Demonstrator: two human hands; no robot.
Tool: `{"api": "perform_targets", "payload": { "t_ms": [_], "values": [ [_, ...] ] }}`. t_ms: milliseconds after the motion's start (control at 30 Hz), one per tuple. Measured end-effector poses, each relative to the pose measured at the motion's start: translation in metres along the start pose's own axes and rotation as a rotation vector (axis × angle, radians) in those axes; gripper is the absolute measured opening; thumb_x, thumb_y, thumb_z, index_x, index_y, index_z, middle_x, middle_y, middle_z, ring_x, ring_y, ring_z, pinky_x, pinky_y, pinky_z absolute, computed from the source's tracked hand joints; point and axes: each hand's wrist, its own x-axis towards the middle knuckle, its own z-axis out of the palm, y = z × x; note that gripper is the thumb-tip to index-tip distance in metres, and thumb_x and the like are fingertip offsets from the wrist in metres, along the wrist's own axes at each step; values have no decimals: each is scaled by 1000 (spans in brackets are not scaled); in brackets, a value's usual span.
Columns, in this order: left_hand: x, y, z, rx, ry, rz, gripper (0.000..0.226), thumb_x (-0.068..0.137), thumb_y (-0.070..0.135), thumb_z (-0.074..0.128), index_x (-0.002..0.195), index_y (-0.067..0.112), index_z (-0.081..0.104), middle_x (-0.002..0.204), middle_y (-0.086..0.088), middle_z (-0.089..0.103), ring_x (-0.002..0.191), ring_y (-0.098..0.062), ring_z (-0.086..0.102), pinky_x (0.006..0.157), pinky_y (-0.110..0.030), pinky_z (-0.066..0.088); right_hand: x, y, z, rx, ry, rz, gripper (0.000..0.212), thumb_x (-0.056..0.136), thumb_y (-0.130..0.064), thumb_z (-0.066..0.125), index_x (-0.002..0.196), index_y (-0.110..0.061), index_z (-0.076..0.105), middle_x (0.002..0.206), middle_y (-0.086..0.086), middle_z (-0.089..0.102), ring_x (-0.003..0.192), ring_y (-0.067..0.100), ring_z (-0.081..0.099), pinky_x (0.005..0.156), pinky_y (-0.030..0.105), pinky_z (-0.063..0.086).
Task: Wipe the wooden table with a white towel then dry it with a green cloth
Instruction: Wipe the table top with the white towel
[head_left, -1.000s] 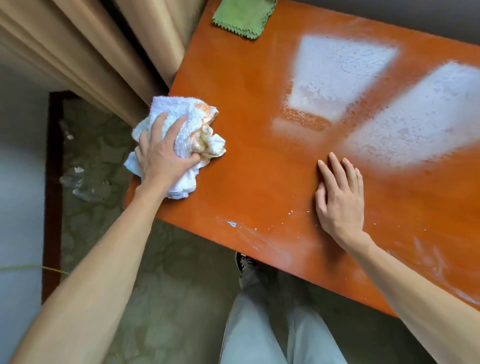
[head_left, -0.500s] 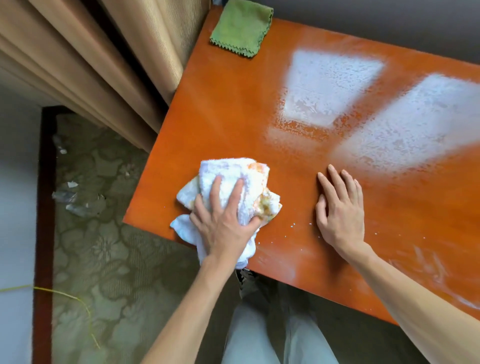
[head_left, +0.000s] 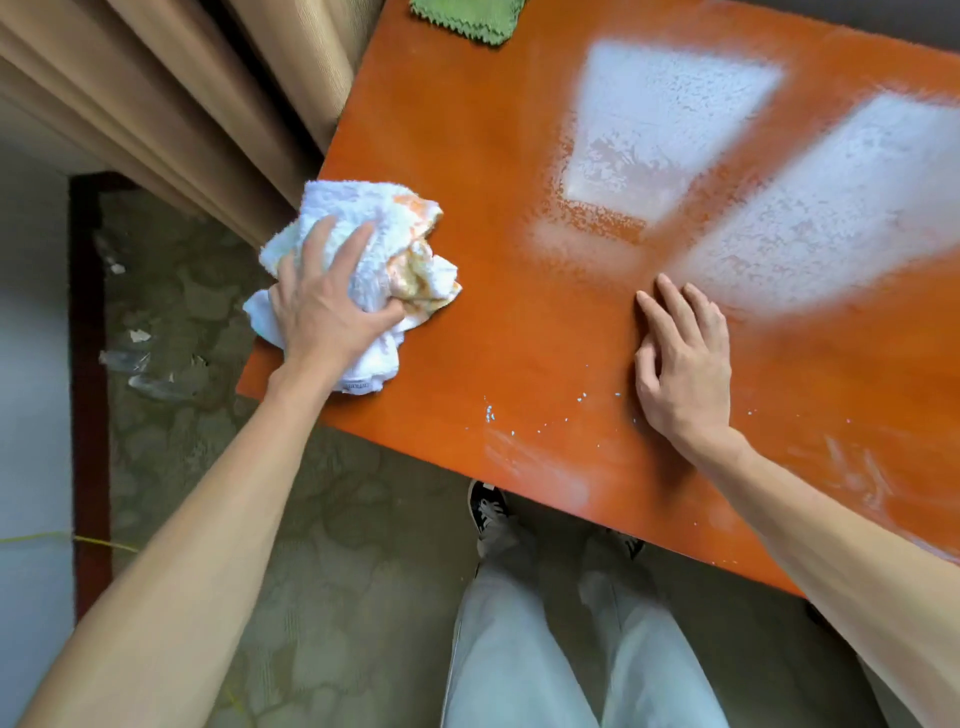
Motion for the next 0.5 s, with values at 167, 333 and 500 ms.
{"api": "perform_targets", "payload": {
  "t_ms": [167,333,500],
  "values": [
    [-67,24,19,28,64,-176,79,75,56,65,148,42,37,160,3,27,127,-38,39,90,-50,40,0,1,2,35,18,-16,46,94,-18,46,139,-13,54,153,7,44,144,30,34,123,45,17],
    [-119,87,39,27,43,-225,80,79,58,64,150,39,34,161,0,23,129,-41,36,92,-54,38,-10,15,-14,516,138,82,44,92,0,44,135,-3,56,145,10,51,138,19,41,119,39,30],
    [-164,175,61,41,-11,-150,82,79,69,60,151,41,32,162,-3,20,127,-43,35,87,-54,38,-50,80,-59,237,87,14,49,95,-5,41,144,-7,48,152,8,45,144,27,35,122,43,24]
  ]
}}
